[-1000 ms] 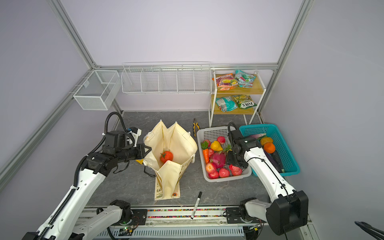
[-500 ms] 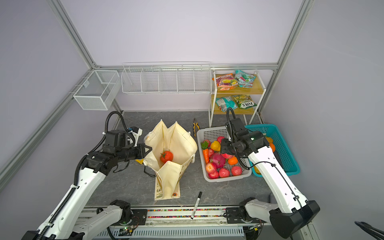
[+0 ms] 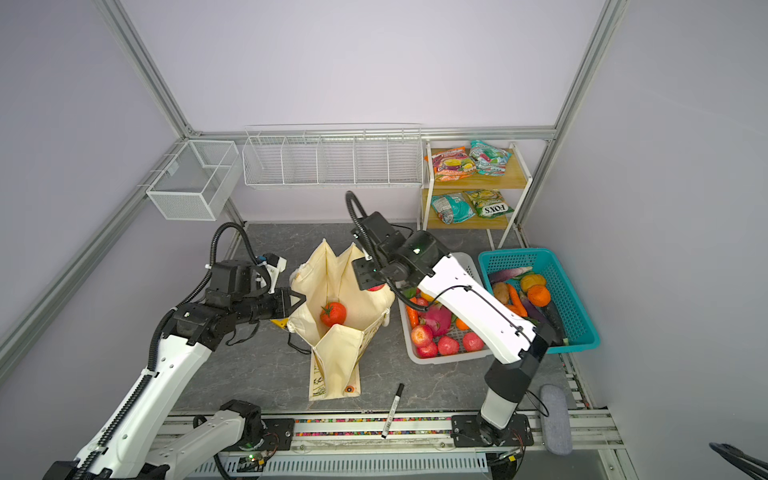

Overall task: Place the food into the grocery bag and tie it
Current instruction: 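Carry the red apple with the right gripper into the open bag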

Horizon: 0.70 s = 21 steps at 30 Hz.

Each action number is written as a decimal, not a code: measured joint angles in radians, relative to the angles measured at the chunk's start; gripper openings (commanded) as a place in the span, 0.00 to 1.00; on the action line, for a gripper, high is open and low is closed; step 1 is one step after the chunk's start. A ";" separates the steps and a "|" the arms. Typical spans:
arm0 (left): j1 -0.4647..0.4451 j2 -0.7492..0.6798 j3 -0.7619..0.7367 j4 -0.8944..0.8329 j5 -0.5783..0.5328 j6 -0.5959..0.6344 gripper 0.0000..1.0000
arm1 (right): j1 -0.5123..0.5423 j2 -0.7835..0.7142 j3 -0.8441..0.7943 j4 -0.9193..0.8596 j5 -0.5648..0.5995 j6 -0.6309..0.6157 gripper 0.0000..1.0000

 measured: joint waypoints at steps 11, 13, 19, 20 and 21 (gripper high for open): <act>0.000 0.000 0.013 -0.030 0.014 0.015 0.00 | 0.047 0.338 0.181 0.003 -0.071 -0.056 0.55; 0.000 0.000 0.015 -0.032 0.014 0.016 0.00 | 0.041 0.337 0.126 0.021 -0.094 -0.052 0.55; 0.000 0.001 0.016 -0.033 0.015 0.014 0.00 | 0.035 0.337 -0.012 0.086 -0.183 -0.029 0.57; 0.000 0.001 0.016 -0.033 0.015 0.014 0.00 | 0.035 0.337 -0.035 0.103 -0.194 -0.023 0.57; 0.000 0.002 0.016 -0.032 0.015 0.014 0.00 | 0.035 0.336 -0.058 0.119 -0.203 -0.018 0.57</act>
